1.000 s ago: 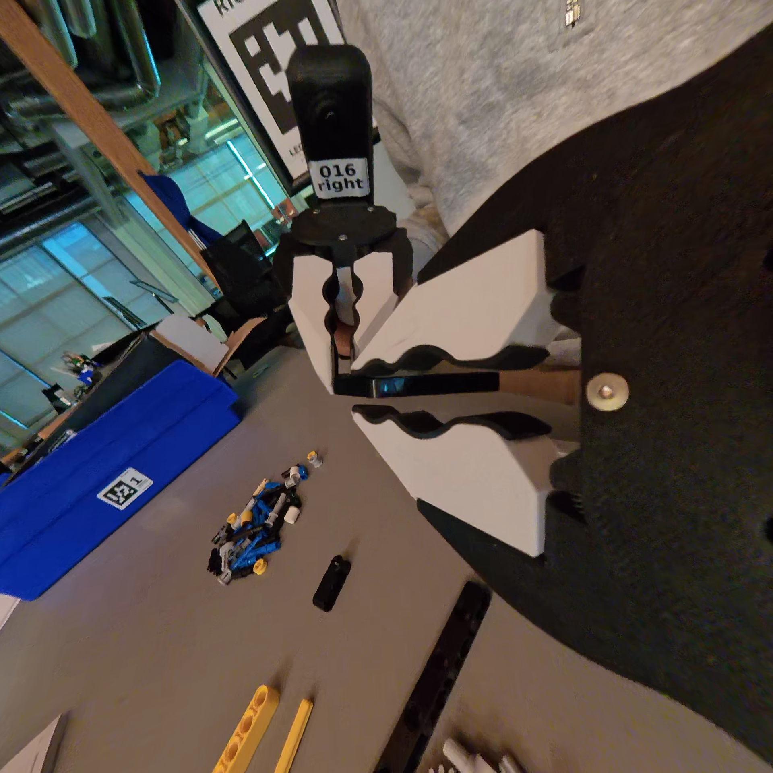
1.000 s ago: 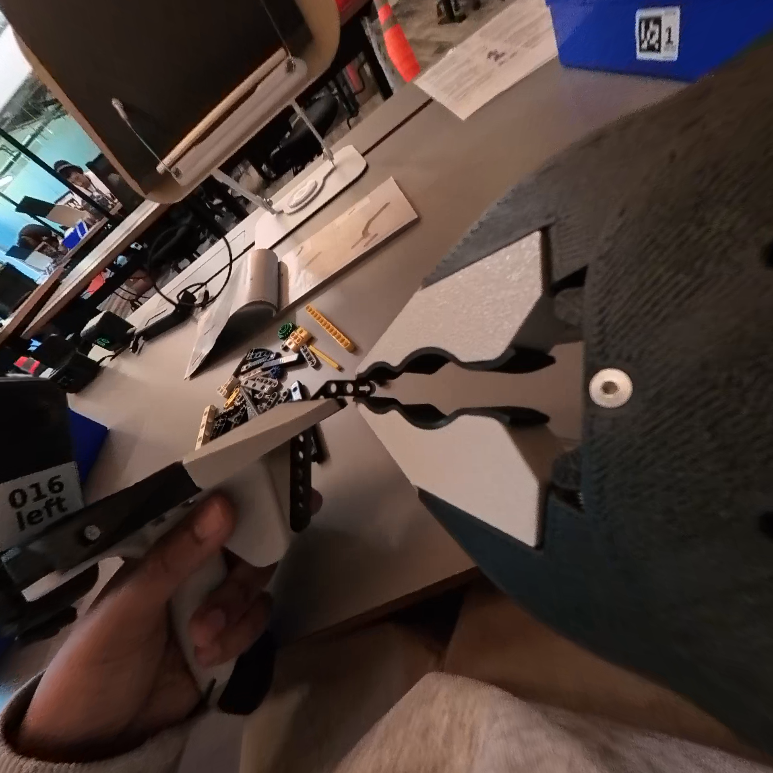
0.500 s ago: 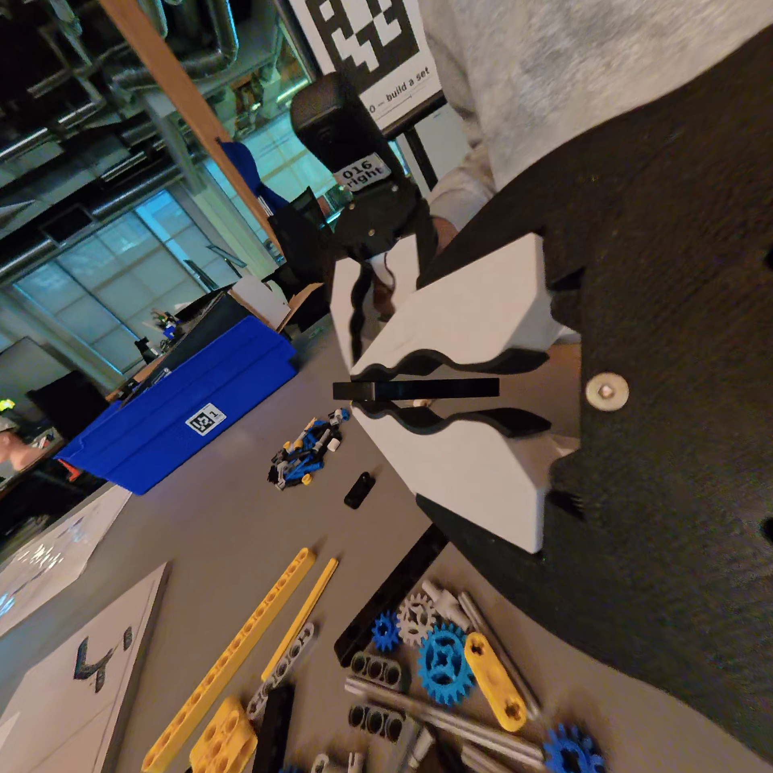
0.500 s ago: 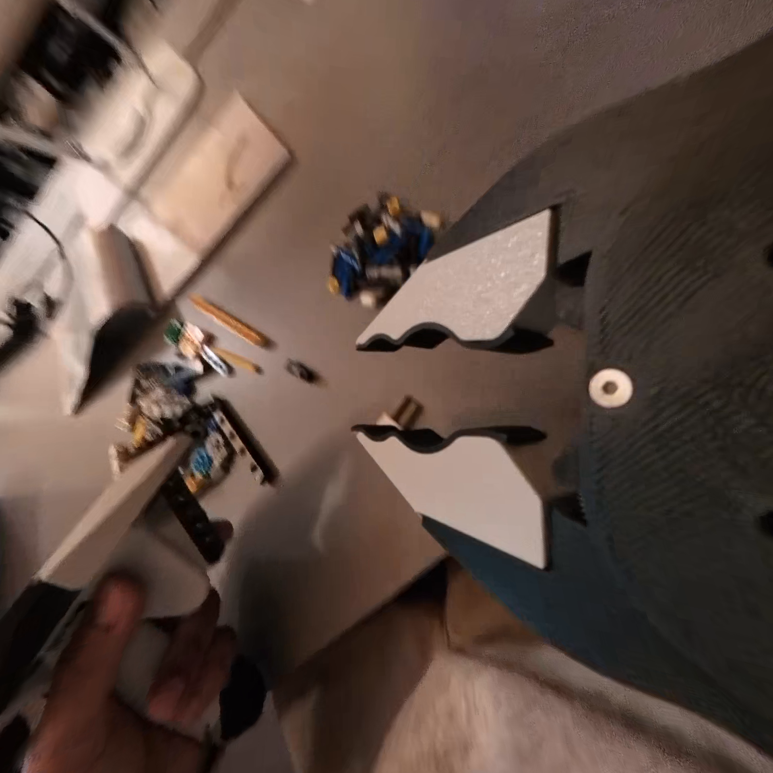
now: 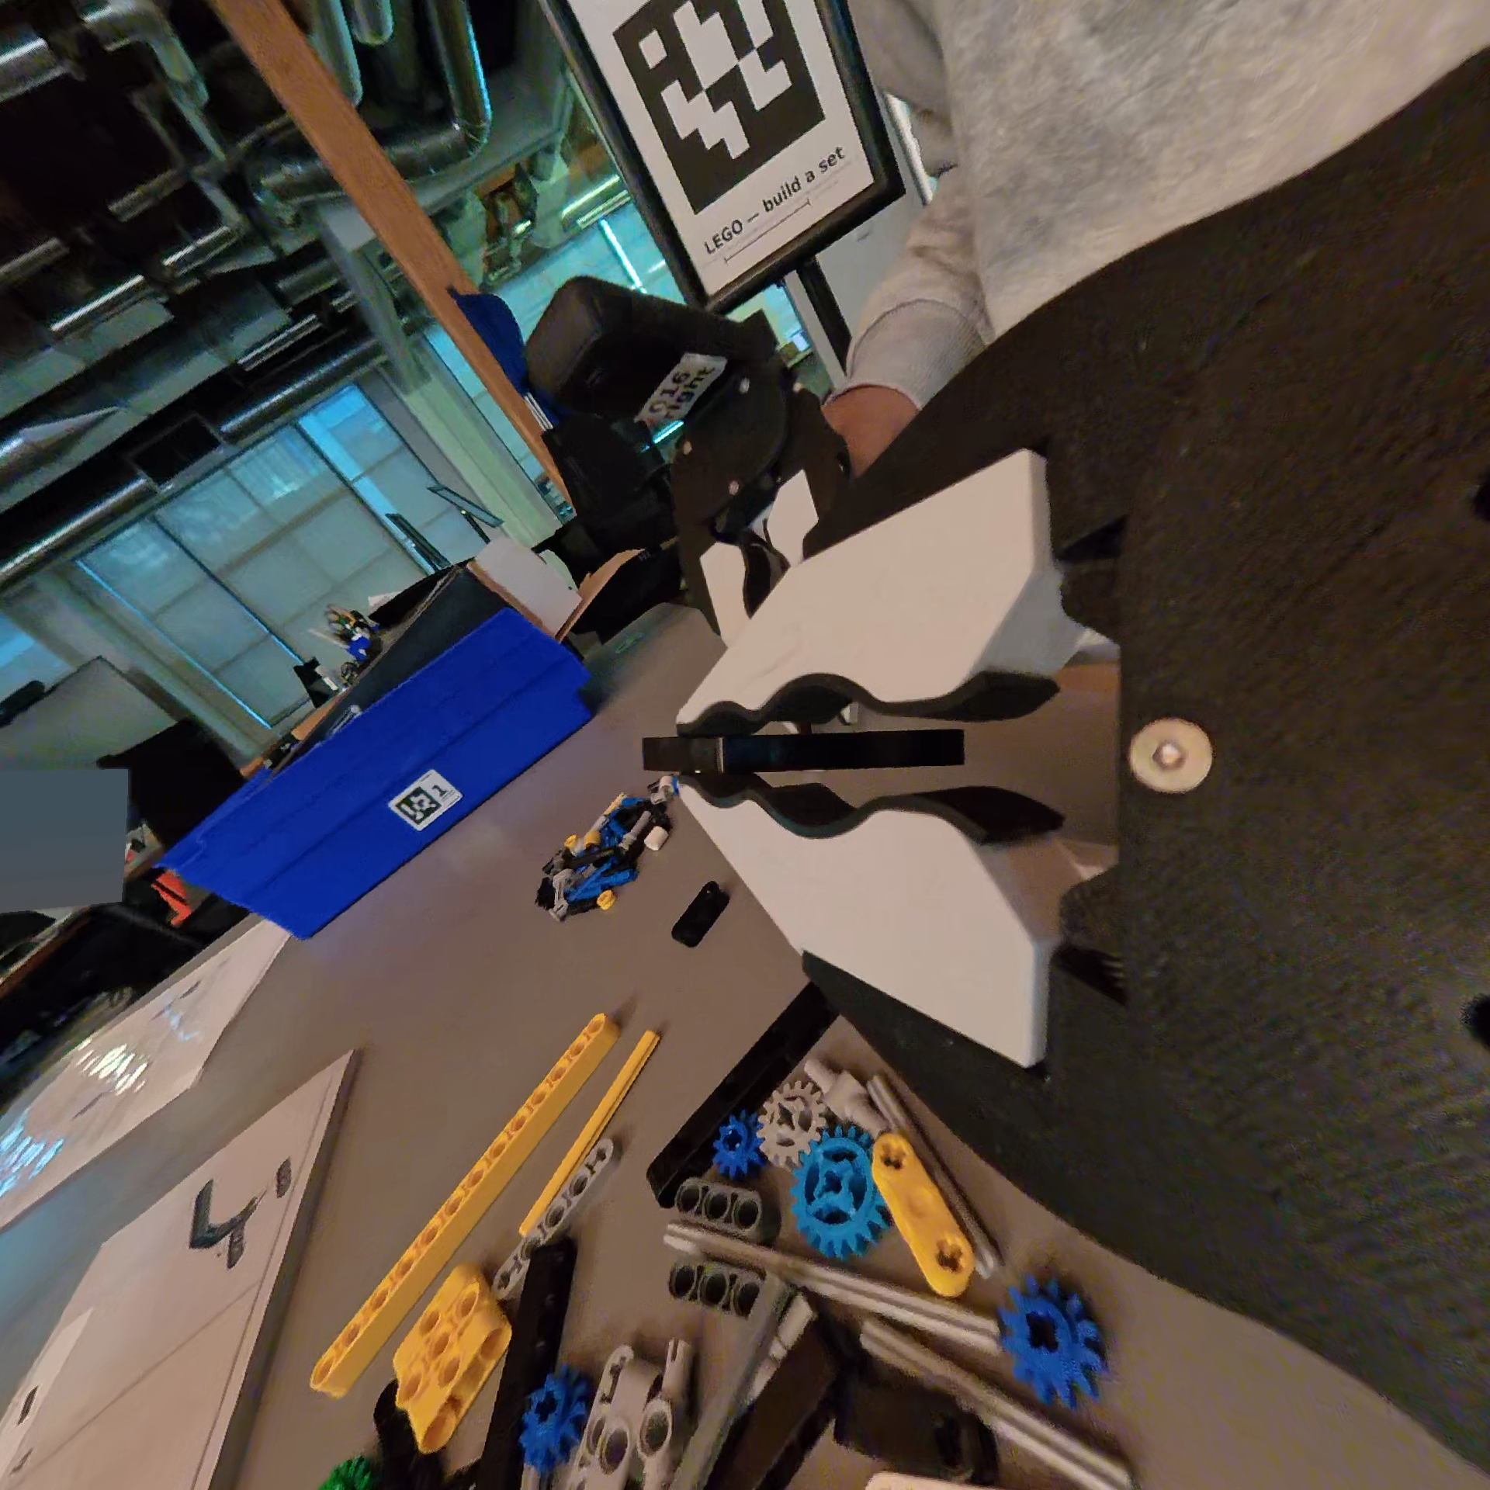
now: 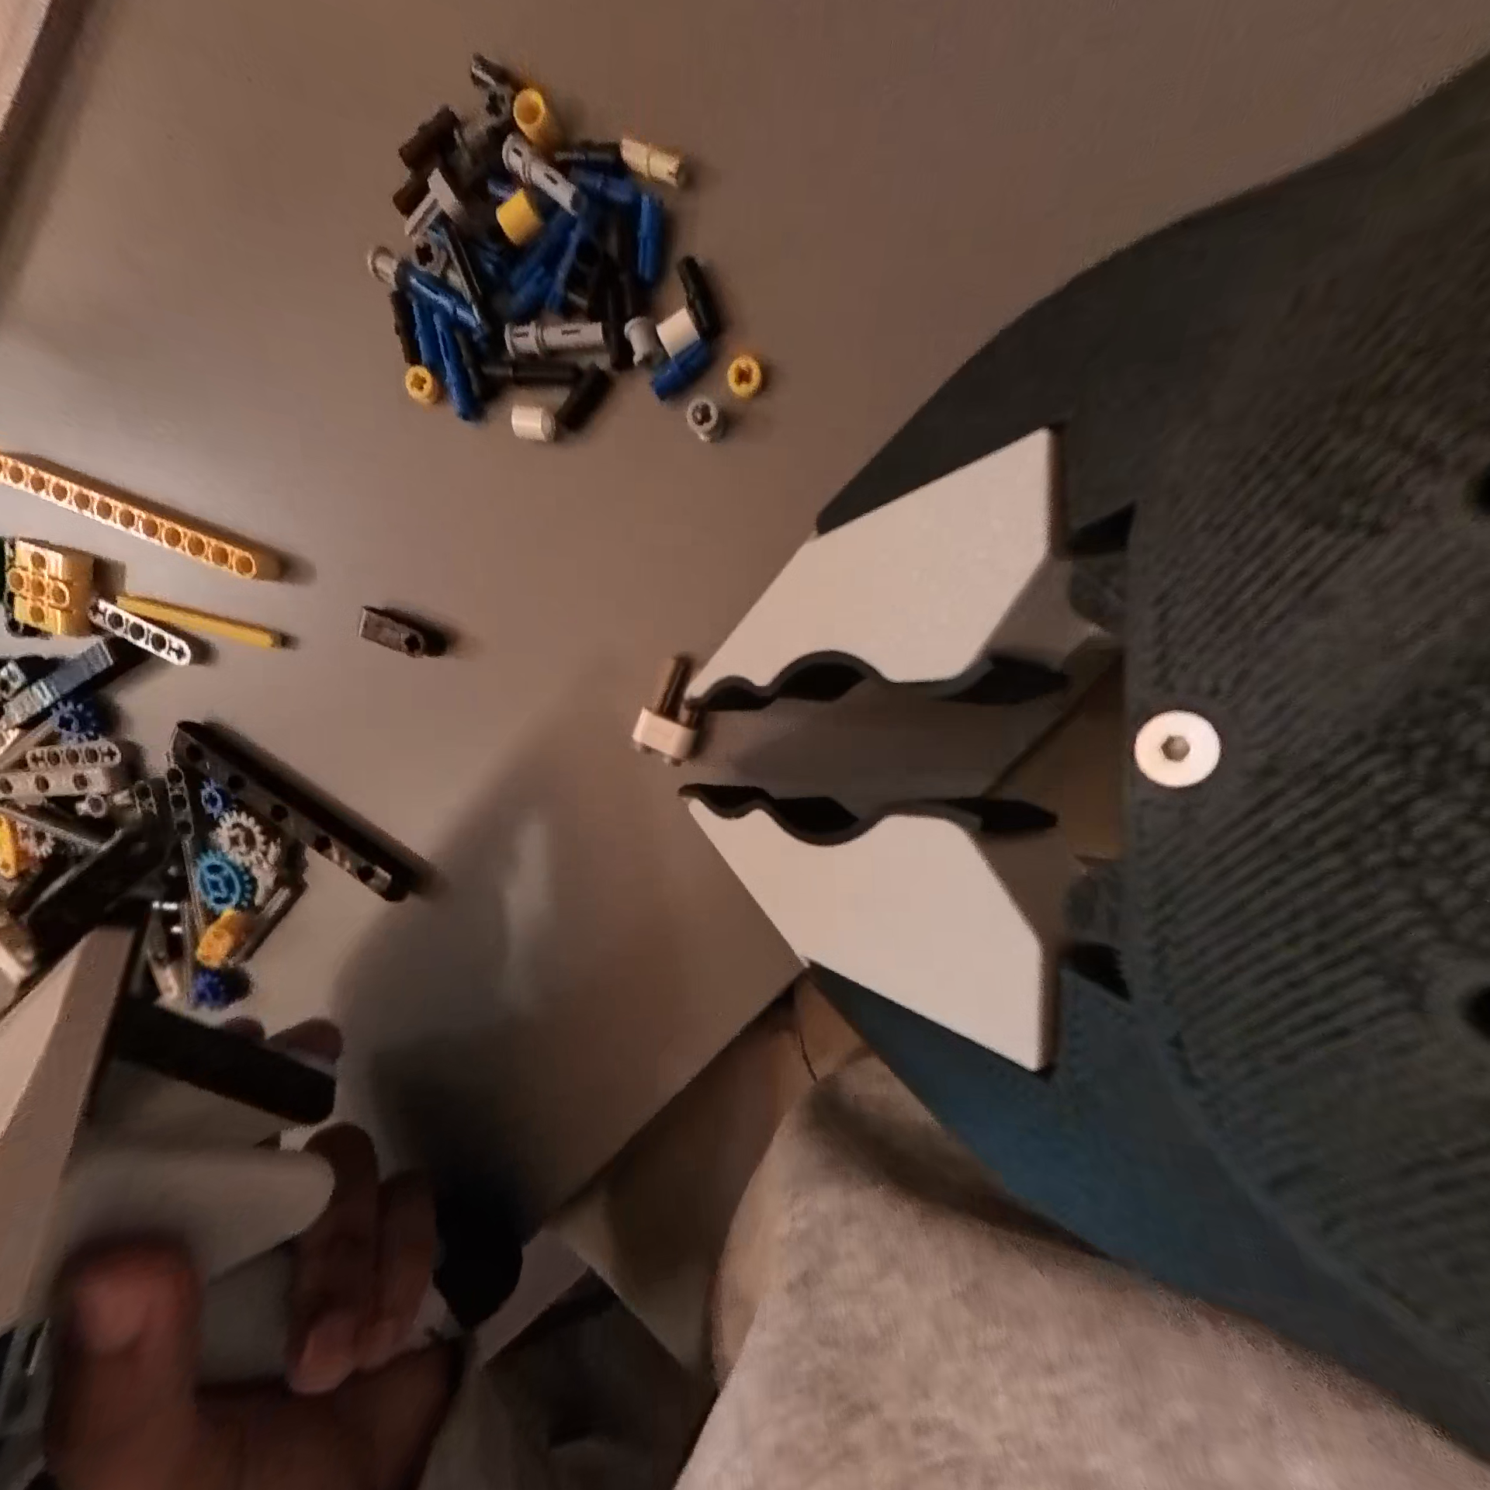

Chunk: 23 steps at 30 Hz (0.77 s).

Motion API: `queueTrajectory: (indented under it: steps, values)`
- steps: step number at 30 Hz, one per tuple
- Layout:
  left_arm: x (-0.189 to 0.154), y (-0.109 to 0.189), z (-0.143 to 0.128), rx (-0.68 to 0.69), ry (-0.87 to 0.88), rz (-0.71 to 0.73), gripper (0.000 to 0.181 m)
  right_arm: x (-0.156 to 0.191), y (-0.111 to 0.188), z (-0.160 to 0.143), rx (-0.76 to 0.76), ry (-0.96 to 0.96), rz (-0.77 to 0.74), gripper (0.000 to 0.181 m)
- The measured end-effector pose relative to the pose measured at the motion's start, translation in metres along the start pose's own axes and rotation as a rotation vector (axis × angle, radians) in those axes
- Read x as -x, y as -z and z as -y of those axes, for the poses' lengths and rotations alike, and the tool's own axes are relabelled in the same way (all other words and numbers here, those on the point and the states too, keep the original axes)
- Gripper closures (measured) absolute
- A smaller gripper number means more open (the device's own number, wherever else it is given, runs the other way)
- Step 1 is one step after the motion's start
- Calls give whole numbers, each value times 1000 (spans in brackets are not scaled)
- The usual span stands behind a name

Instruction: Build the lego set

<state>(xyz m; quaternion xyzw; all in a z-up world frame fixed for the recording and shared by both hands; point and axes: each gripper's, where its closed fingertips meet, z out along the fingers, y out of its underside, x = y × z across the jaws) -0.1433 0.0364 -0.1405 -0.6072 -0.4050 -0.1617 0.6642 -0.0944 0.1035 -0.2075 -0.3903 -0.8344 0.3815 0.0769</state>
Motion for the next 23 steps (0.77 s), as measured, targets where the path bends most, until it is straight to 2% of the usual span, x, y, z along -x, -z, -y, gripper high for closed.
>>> queueTrajectory:
  steps: [3, 8, 17, 21, 23]
  values:
    - [1, 4, 6, -23, 8, -4, 175, -10, -7, 4, -7, 26, -58, 156]
    - [4, 7, 8, -31, 23, -10, 175, -4, -18, 12, -16, 97, -35, 152]
    - [0, 2, 1, 3, 22, -33, 175, -7, 2, 1, 13, 208, 34, 144]
    - [-2, -1, -2, 19, 6, -34, 175, -2, -4, -1, -8, 295, 78, 145]
    - [-3, 0, 1, 2, -11, -31, 175, -1, -7, 0, -28, 339, 80, 151]
